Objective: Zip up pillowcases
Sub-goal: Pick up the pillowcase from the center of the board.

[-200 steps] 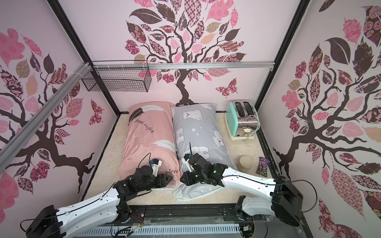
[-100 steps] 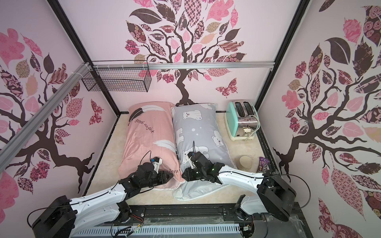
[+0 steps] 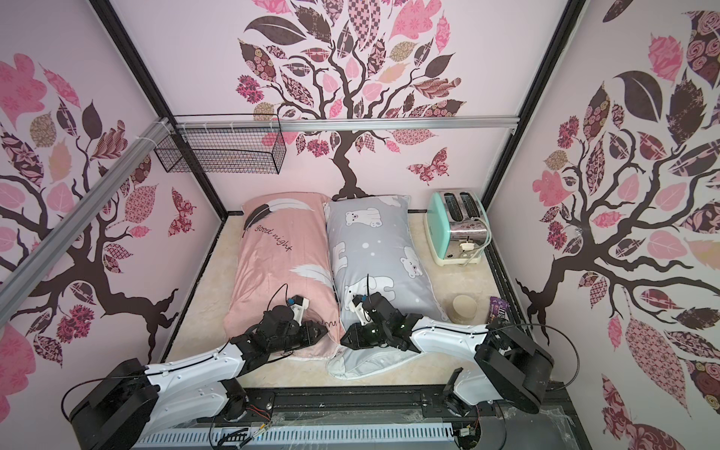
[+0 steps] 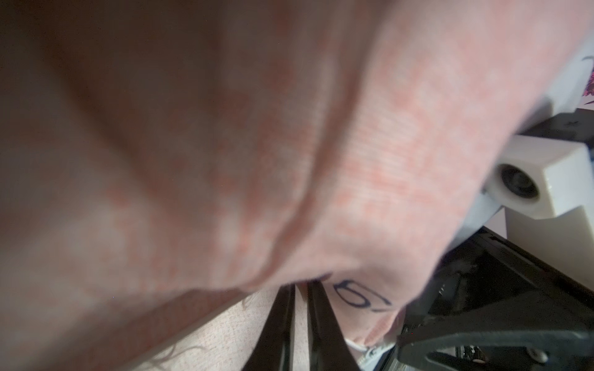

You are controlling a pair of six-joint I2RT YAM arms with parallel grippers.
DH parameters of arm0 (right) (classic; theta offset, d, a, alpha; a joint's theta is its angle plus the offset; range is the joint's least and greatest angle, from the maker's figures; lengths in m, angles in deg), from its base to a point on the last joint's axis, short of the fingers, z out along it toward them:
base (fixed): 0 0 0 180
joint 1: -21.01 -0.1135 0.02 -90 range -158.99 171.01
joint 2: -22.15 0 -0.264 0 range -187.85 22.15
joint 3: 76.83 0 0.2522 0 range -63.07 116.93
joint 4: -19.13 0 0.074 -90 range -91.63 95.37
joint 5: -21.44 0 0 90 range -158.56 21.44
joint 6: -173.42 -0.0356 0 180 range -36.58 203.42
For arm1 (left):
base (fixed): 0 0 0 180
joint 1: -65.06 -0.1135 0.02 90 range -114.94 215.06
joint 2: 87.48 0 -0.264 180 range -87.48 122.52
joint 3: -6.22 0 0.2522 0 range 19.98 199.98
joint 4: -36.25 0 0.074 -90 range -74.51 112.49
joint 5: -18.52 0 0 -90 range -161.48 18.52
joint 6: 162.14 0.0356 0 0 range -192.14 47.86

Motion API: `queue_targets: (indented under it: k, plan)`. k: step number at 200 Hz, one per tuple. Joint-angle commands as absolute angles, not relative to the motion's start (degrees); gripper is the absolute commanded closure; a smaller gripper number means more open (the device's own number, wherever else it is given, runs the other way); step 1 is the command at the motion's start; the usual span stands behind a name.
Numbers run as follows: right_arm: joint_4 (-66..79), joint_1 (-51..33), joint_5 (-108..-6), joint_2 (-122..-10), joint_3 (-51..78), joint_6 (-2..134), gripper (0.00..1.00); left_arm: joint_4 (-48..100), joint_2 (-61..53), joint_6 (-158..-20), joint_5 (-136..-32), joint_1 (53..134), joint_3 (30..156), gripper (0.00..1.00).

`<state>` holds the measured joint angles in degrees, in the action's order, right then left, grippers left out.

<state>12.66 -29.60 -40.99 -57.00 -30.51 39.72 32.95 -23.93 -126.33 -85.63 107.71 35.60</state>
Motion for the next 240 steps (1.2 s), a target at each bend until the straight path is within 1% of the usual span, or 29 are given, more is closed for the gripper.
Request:
queue_targets:
  k: [1,11,24,36,53,67,85,99,114,125,137,150,172,201,220,240]
  plan:
    - [13.28,-29.88,-40.04,-57.16,-29.83,38.36,0.85,34.11,-23.42,-126.32,-85.28,107.42,35.18,0.86]
    - [10.96,-29.88,-41.94,-56.39,-28.47,39.78,0.89,31.96,-23.57,-125.57,-85.34,107.46,35.95,0.84]
    - [5.72,-30.13,-45.33,-55.35,-25.57,42.63,0.95,24.21,-25.30,-123.71,-85.03,107.50,37.83,0.84]
    - [-1.01,-31.25,-50.07,-55.10,-21.60,46.01,1.00,14.96,-29.35,-121.75,-82.48,107.63,40.17,0.84]
    - [-10.23,-34.62,-58.53,-56.75,-15.42,50.12,1.00,1.27,-37.78,-119.65,-77.99,107.93,43.35,0.82]
    - [-16.55,-37.33,-64.99,-59.96,-10.24,51.26,1.00,-5.49,-44.01,-119.15,-76.84,108.01,44.98,0.81]
    - [-24.24,-41.15,-75.16,-65.15,-3.12,52.78,1.00,-6.56,-50.02,-121.24,-79.70,108.12,44.30,0.80]
    - [-26.33,-41.74,-76.79,-68.02,-0.56,53.40,1.00,-3.40,-53.58,-124.13,-82.38,108.12,41.45,0.80]
    - [-23.46,-41.74,-73.81,-67.67,-2.08,53.54,1.00,3.55,-56.88,-128.49,-84.31,108.17,37.18,0.82]
    - [-19.38,-41.66,-69.60,-66.19,-4.01,53.31,1.00,13.09,-57.79,-132.68,-86.79,108.12,33.13,0.87]
    - [-13.91,-40.84,-62.24,-64.34,-6.89,52.15,1.00,25.27,-55.33,-137.99,-89.56,108.68,28.69,0.93]
    - [-11.97,-39.77,-58.37,-63.48,-8.33,51.02,1.00,31.12,-51.91,-140.06,-88.12,110.48,27.14,0.99]
    - [-9.32,-38.79,-55.49,-62.79,-9.97,49.67,1.00,37.79,-46.80,-140.28,-85.20,113.30,27.82,1.00]
    - [0.40,-36.56,-45.64,-60.52,-14.45,45.67,1.00,42.22,-36.36,-139.14,-85.12,113.15,29.20,1.00]
    - [4.41,-35.62,-41.96,-58.67,-16.18,44.06,1.00,52.61,-28.18,-140.59,-85.27,113.04,28.29,1.00]
    - [9.76,-34.83,-36.81,-59.22,-17.18,41.52,1.00,60.09,-19.40,-141.25,-86.67,113.40,30.16,1.00]
